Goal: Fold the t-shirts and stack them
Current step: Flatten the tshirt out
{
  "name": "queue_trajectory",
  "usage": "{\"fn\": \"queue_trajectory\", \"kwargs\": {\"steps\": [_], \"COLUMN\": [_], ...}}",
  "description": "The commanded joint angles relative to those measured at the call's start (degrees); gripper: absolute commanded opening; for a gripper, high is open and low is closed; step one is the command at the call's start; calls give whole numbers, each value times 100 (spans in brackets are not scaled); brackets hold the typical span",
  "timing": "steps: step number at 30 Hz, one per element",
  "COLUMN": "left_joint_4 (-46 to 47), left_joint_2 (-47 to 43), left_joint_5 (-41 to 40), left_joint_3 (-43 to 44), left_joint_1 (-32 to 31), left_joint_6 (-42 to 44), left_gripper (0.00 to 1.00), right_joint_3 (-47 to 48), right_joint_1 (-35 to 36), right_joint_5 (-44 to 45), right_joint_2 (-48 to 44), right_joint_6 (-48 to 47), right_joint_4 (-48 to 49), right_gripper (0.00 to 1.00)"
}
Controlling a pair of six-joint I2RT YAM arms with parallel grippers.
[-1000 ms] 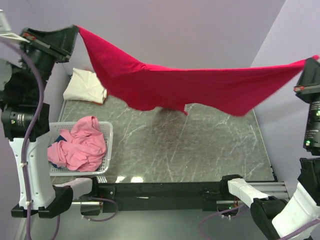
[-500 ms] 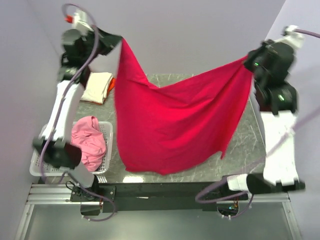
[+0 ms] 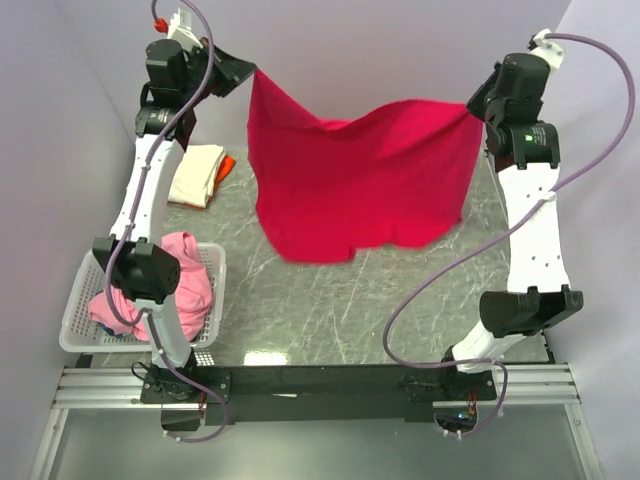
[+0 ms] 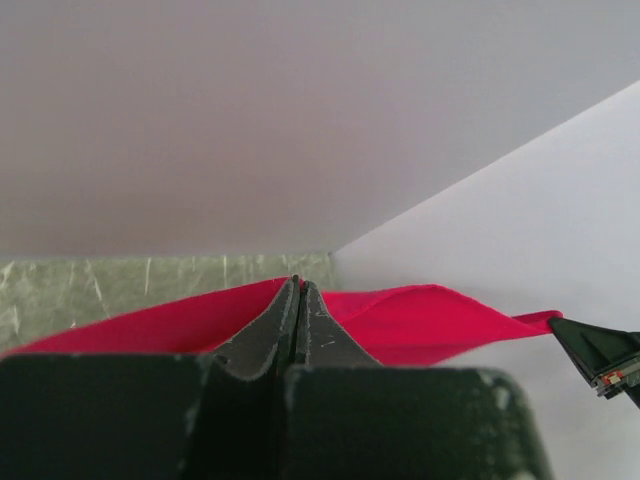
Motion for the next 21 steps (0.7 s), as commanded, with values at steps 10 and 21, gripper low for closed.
{"fn": "queue_trajectory", "kwargs": {"steps": [10, 21], "left_joint_4": [1107, 422], "left_joint_2": [-3287, -4985], "left_joint_5": [-867, -1351], "left_joint_3": [-2178, -2349], "left_joint_1": [43, 43], "left_joint_6": [170, 979], "left_gripper": [1, 1], "right_joint_3": [-777, -252], "right_joint_1": [24, 24], "right_joint_5": [369, 1266], "right_joint_2": [-2347, -3658], "right_joint_6": [-386, -1081], "right_joint_4": [402, -353], "right_gripper": [0, 0]}}
